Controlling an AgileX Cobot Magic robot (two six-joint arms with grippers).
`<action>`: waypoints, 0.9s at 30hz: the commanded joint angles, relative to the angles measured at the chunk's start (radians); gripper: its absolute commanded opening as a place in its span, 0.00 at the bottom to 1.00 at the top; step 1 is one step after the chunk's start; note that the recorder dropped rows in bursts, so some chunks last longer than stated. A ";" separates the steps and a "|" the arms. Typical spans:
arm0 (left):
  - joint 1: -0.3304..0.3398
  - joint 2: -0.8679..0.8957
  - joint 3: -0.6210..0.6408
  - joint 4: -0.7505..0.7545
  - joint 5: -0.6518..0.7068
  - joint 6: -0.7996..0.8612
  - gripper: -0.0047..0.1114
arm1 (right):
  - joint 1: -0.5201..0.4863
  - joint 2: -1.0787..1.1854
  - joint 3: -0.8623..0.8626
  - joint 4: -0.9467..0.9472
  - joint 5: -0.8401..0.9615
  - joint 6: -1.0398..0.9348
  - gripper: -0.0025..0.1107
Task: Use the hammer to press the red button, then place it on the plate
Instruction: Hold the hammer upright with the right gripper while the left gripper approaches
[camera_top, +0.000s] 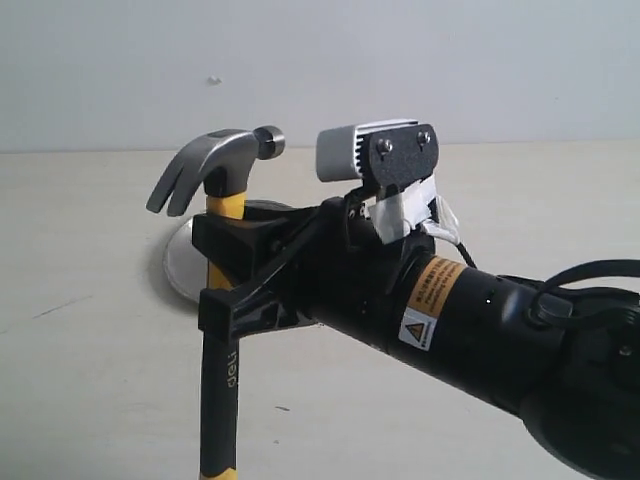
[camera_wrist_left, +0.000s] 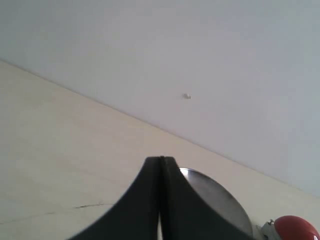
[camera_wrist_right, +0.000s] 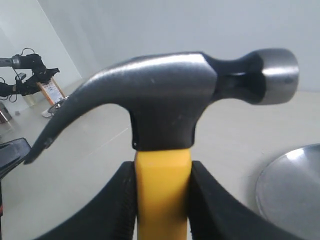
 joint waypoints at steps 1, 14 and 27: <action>-0.006 -0.003 0.000 -0.007 0.003 0.002 0.04 | 0.002 -0.032 0.026 0.010 -0.127 -0.028 0.02; -0.006 -0.003 0.000 -0.007 0.003 0.002 0.04 | 0.002 -0.097 0.131 -0.003 -0.268 -0.050 0.02; -0.006 -0.003 0.000 -0.007 0.023 0.002 0.04 | 0.002 -0.029 0.149 0.004 -0.435 -0.019 0.02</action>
